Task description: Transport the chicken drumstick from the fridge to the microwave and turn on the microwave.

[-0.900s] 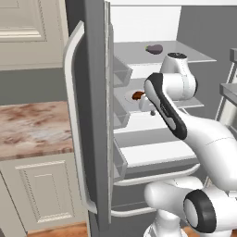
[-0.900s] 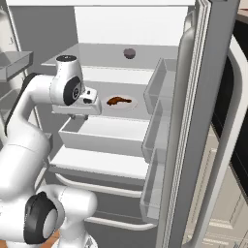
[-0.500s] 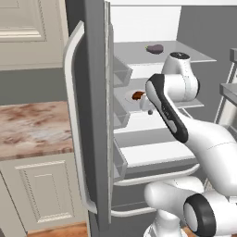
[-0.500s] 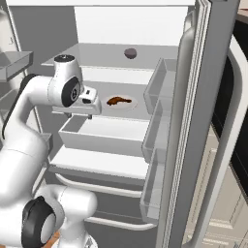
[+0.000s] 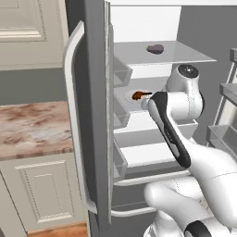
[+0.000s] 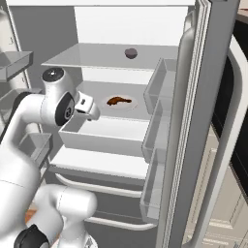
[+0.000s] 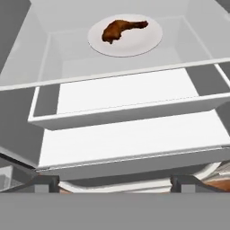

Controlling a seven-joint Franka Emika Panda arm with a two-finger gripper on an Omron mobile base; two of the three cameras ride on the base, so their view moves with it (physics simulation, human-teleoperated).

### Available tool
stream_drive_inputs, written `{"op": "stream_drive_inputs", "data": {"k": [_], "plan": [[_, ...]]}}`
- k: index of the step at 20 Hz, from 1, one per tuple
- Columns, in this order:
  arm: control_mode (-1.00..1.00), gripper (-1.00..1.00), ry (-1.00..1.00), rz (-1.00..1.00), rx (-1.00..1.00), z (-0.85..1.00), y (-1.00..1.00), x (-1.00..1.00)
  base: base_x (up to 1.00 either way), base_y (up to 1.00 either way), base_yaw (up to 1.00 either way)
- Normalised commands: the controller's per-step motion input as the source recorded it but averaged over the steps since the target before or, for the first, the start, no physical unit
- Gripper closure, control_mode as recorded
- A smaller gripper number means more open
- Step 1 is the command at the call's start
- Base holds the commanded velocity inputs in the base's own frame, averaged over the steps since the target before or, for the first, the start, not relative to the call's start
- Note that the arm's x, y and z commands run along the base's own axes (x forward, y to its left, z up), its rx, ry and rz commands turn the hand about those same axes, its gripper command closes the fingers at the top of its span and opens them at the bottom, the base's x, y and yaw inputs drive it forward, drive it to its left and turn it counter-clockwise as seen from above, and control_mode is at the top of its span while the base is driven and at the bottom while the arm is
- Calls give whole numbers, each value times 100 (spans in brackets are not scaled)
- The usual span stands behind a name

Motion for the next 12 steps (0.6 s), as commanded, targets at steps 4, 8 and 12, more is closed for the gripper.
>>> {"op": "stream_drive_inputs", "data": {"k": [4,8,12], "plan": [[-100,-100,0,-8,8,0,-19,0,0,0,0],[-100,-100,1,0,8,0,-12,0,0,0,0],[-100,-100,1,0,11,0,-4,12,0,0,0]]}}
